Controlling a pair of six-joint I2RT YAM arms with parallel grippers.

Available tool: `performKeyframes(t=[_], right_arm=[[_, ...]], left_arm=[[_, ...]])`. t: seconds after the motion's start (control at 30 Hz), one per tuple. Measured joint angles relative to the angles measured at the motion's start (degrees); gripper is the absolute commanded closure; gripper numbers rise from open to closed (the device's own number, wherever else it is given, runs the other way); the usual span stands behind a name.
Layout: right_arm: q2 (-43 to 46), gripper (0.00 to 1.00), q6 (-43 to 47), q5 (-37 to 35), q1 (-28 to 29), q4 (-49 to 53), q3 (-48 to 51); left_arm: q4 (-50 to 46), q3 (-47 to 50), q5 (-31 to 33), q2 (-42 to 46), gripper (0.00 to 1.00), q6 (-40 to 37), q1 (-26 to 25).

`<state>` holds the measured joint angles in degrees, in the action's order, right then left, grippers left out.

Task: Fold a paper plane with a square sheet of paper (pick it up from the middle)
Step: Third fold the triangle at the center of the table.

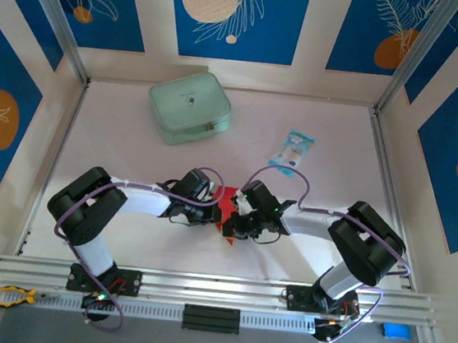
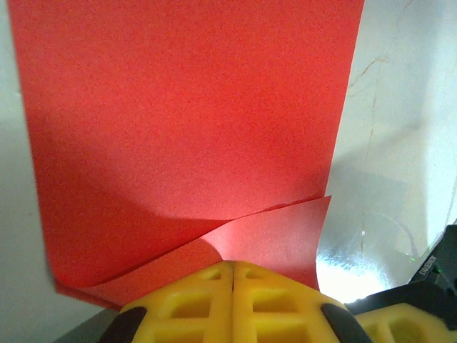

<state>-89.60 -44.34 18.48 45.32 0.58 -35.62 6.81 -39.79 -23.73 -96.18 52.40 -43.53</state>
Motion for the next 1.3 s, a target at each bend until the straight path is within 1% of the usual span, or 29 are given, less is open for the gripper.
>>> performKeyframes(t=[0.23, 0.6, 0.77, 1.07, 1.17, 1.3], right_arm=[[1.16, 0.93, -2.75, -0.35, 2.32, -1.49, 3.91], [5.49, 0.93, -4.68, -2.73, 2.54, -1.07, 2.36], [4.76, 0.93, -5.88, -4.26, 1.4, -1.73, 1.86], [-1.73, 0.93, -9.31, -5.14, 1.18, -5.11, 1.22], [-1.25, 0.93, -10.23, -5.62, 1.62, -6.91, 2.54], [1.62, 0.93, -11.28, -6.23, 2.86, -9.44, 6.4]], left_arm=[[0.02, 0.0, 0.0, 0.0, 1.0, -0.02, 0.0], [0.11, 0.07, 0.0, 0.02, 1.0, -0.02, 0.0], [0.68, 0.39, 0.0, 0.11, 1.0, 0.0, 0.0], [1.55, 0.76, -0.02, 0.11, 1.0, -0.02, 0.0], [1.77, 0.92, -0.04, 0.15, 1.0, 0.0, 0.0], [1.79, 1.2, -0.04, 0.42, 1.0, 0.0, -0.13]])
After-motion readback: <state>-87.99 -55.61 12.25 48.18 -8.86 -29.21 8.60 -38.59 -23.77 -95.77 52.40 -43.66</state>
